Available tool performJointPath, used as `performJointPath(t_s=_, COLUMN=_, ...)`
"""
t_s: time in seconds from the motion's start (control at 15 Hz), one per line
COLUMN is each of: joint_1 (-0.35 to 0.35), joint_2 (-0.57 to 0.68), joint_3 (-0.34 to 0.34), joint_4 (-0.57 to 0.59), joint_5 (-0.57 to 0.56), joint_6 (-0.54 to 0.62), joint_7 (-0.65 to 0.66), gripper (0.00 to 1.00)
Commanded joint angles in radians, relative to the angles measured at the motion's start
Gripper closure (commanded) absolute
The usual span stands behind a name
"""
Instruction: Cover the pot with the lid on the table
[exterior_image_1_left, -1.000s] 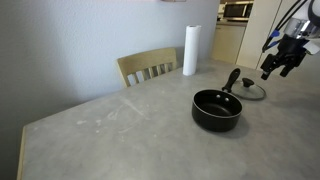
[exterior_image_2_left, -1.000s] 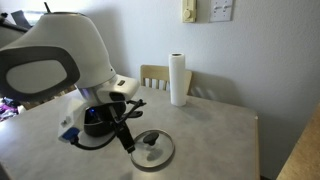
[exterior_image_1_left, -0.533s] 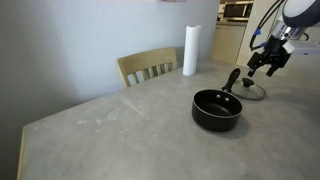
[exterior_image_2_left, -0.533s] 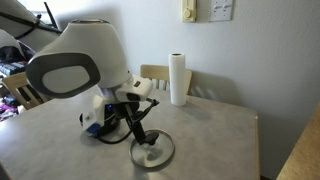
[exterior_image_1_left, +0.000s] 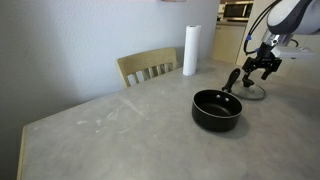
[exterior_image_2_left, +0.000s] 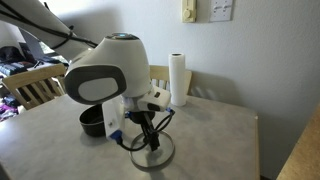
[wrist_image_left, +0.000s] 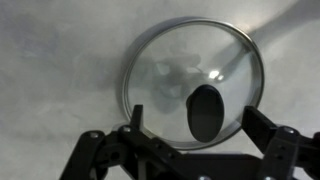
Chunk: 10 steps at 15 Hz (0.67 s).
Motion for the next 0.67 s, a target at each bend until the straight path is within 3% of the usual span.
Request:
performJointPath(t_s=0.0, joint_1=-0.046, joint_2=0.050, joint_3=0.039, joint_4=0.061, joint_5=0.037, joint_6=-0.045, joint_7=-0.039, gripper=0.00)
performJointPath(t_s=0.27, joint_1=-0.056, joint_2=0.076, joint_3=0.054, joint_4=0.083, joint_5=0.035, joint_6=-0.046, joint_7=-0.040, gripper=0.00)
performJointPath(t_s=0.33, joint_1=-0.055, joint_2=0.080, joint_3=0.054, joint_4=0.086, joint_5=0.032, joint_6=-0.046, joint_7=-0.038, gripper=0.08)
performJointPath(t_s=0.4, joint_1=-0.055, joint_2=0.081, joint_3=0.055, joint_4=0.088, joint_5=0.031, joint_6=-0.054, joint_7=-0.039, gripper=0.27)
performJointPath(t_s=0.6, joint_1=-0.041, joint_2=0.068, joint_3=0.044, joint_4=0.073, joint_5=0.017, joint_6=-0.070, joint_7=-0.020, gripper=0.47)
